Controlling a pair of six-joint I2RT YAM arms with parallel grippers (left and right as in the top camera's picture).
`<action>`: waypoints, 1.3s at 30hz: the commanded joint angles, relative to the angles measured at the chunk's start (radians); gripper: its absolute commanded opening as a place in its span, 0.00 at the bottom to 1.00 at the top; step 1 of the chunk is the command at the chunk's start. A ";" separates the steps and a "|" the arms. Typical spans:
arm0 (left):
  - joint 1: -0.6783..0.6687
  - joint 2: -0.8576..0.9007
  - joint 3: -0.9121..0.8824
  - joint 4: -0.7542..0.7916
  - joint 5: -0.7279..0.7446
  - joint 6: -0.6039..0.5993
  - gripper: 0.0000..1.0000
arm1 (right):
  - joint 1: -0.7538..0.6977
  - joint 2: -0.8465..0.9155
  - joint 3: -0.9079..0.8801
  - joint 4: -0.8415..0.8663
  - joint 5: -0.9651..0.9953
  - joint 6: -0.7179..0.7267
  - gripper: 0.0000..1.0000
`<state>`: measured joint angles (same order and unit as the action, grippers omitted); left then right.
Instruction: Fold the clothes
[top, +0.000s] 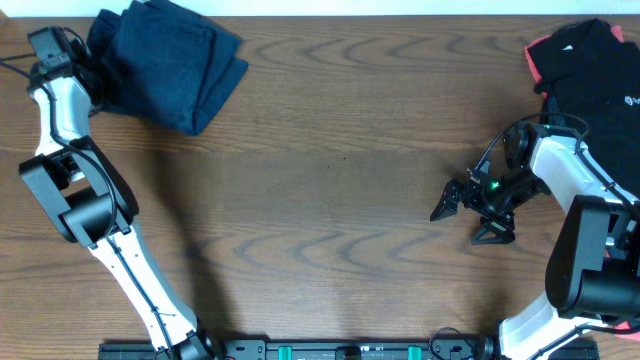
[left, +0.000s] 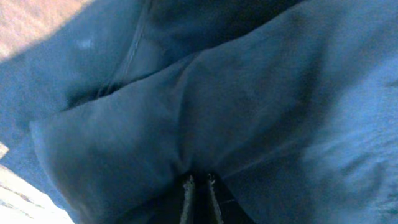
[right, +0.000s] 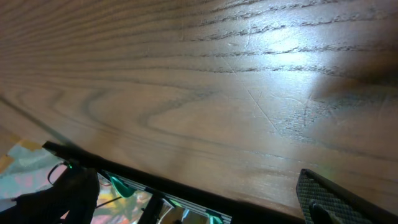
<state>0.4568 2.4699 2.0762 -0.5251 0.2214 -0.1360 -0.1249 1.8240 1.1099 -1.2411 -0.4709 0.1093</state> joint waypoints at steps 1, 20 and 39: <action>0.025 0.024 0.009 -0.024 -0.058 0.027 0.12 | 0.010 -0.003 0.003 -0.002 0.003 -0.014 0.99; -0.029 -0.266 0.009 -0.082 0.209 -0.003 0.15 | 0.018 -0.003 0.003 0.017 0.002 -0.014 0.99; -0.220 -0.125 0.002 -0.273 0.231 0.039 0.17 | 0.056 -0.003 0.003 0.035 -0.005 -0.021 0.99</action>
<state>0.2436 2.3196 2.0846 -0.7990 0.4427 -0.1207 -0.0742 1.8240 1.1099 -1.2079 -0.4717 0.1013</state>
